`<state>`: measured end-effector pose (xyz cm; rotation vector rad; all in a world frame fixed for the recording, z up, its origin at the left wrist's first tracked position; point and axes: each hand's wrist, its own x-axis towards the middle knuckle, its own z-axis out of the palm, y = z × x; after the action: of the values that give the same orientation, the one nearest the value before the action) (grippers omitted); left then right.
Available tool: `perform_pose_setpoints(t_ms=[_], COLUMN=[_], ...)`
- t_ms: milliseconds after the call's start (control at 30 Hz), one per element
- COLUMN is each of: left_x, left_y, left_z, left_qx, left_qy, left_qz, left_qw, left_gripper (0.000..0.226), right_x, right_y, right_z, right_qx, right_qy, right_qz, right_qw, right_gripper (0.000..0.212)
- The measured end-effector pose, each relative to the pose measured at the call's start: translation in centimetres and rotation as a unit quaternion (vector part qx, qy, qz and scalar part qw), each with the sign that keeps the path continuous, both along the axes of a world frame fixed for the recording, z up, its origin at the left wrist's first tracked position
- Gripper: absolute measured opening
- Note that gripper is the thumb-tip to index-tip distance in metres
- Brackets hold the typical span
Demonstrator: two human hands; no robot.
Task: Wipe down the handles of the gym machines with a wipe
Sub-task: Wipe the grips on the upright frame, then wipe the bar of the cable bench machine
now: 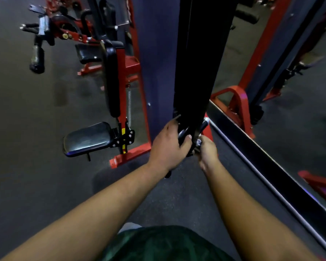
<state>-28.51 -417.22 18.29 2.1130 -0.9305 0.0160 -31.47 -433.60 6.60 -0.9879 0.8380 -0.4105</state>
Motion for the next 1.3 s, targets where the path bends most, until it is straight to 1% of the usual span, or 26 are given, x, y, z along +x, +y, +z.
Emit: perform_pose_setpoints(t_ms=[33,100,167,200,233,267,333,400,567,633,700,767,867,933,1100,1200,1300], left_x=[0.3,0.6,1.4,1.9,2.4,2.8,4.1,5.3,7.5,7.8,7.5,7.0,5.3,4.0,-0.8,-4.3,-7.7], left_y=[0.1,0.4,1.0,1.3,1.7,1.9,2.4,3.1,6.8,9.0,11.6,14.3,18.4,20.8,25.2,27.0,28.4], left_z=[-0.2,-0.3,-0.6,-0.8,-0.9,-0.9,-0.9,-0.8,-2.1,-3.7,-5.6,-7.8,-11.4,-13.2,-17.2,-19.2,-20.7], left_qx=[-0.01,-0.024,-0.032,-0.028,-0.018,-0.01,0.002,0.015,0.07,0.097,0.129,0.16,0.226,0.267,0.338,0.374,0.398], left_qy=[0.008,0.012,0.009,0.01,0.011,0.012,0.012,0.016,0.015,0.017,0.037,0.051,0.065,0.059,0.028,0.009,0.0], left_qz=[-0.019,-0.046,-0.096,-0.128,-0.159,-0.184,-0.236,-0.274,-0.349,-0.366,-0.386,-0.402,-0.442,-0.465,-0.557,-0.601,-0.632], left_qw=[1.0,0.999,0.995,0.991,0.987,0.983,0.972,0.961,0.934,0.925,0.913,0.9,0.866,0.842,0.758,0.706,0.665], left_gripper=[0.058,0.062,0.067,0.07,0.073,0.077,0.085,0.093,0.108,0.112,0.113,0.115,0.114,0.111,0.102,0.098,0.096], right_x=[-0.1,-0.5,-0.9,-1.2,-1.5,-1.9,-2.6,-3.7,-7.0,-8.3,-9.3,-10.2,-12.4,-13.7,-17.8,-20.8,-23.8], right_y=[-0.1,-0.4,-0.4,0.4,1.5,2.6,5.8,9.0,17.5,21.8,26.2,30.0,35.8,39.1,46.5,50.5,53.8], right_z=[-0.4,-1.0,-2.4,-2.4,-2.0,-1.7,-0.7,-0.1,-0.1,-0.6,-1.2,-2.2,-4.3,-5.6,-8.5,-9.9,-11.1], right_qx=[-0.017,-0.041,-0.082,-0.11,-0.133,-0.157,-0.214,-0.242,-0.222,-0.215,-0.203,-0.182,-0.143,-0.117,-0.062,-0.032,-0.011], right_qy=[0.017,0.06,0.085,0.093,0.1,0.107,0.122,0.141,0.168,0.181,0.19,0.192,0.214,0.216,0.225,0.23,0.253], right_qz=[-0.014,-0.054,-0.107,-0.137,-0.166,-0.194,-0.245,-0.29,-0.384,-0.406,-0.431,-0.442,-0.456,-0.47,-0.508,-0.538,-0.563], right_qw=[1.0,0.996,0.987,0.98,0.972,0.963,0.938,0.915,0.881,0.87,0.858,0.857,0.852,0.848,0.829,0.811,0.786], right_gripper=[0.029,0.036,0.033,0.028,0.022,0.022,0.028,0.03,0.022,0.022,0.023,0.021,0.017,0.014,0.011,0.016,0.024])
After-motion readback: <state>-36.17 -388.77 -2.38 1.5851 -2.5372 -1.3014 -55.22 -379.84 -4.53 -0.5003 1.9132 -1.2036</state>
